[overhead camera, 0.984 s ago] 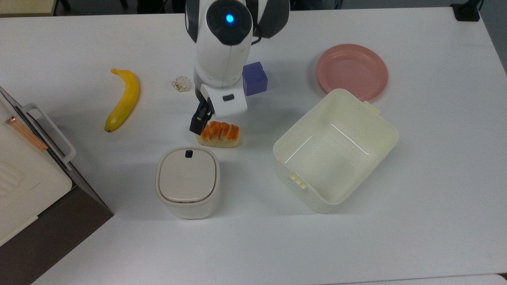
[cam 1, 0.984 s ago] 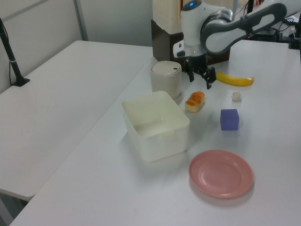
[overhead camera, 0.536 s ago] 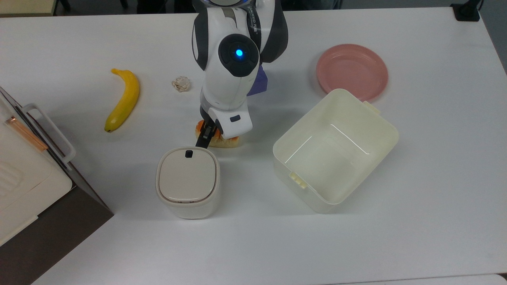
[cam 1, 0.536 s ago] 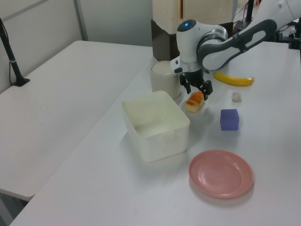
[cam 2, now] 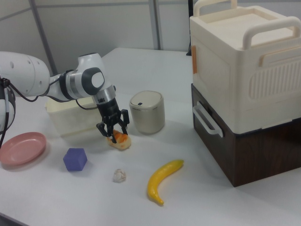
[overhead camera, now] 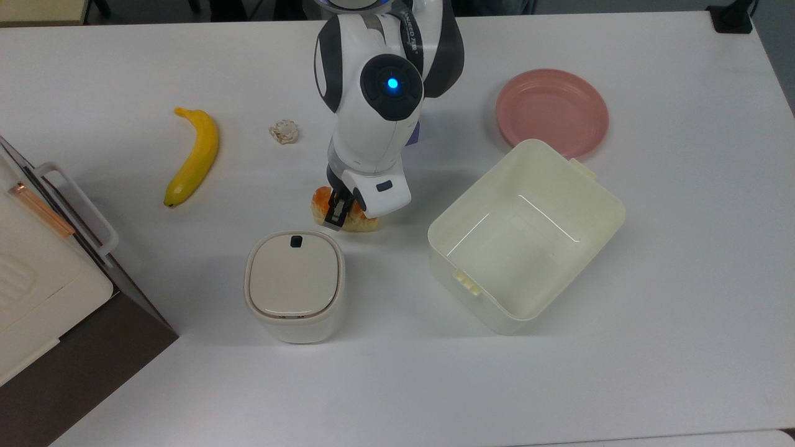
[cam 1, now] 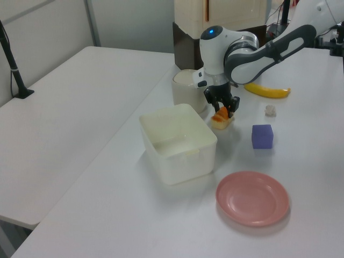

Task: Put the bread on a plate
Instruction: 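Close the gripper on the bread roll, then lift the bread roll and carry it over the pink plate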

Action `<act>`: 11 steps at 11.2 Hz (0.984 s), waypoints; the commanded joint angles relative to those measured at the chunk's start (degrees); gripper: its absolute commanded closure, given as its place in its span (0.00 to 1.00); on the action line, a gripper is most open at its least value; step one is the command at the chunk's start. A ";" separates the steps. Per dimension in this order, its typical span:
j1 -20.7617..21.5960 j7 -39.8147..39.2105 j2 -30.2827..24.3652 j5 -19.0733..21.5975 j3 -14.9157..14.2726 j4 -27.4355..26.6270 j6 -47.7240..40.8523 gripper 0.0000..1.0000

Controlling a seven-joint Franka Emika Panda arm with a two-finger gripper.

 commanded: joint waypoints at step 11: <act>0.38 21.72 -10.33 0.97 29.97 -0.42 -20.41 0.41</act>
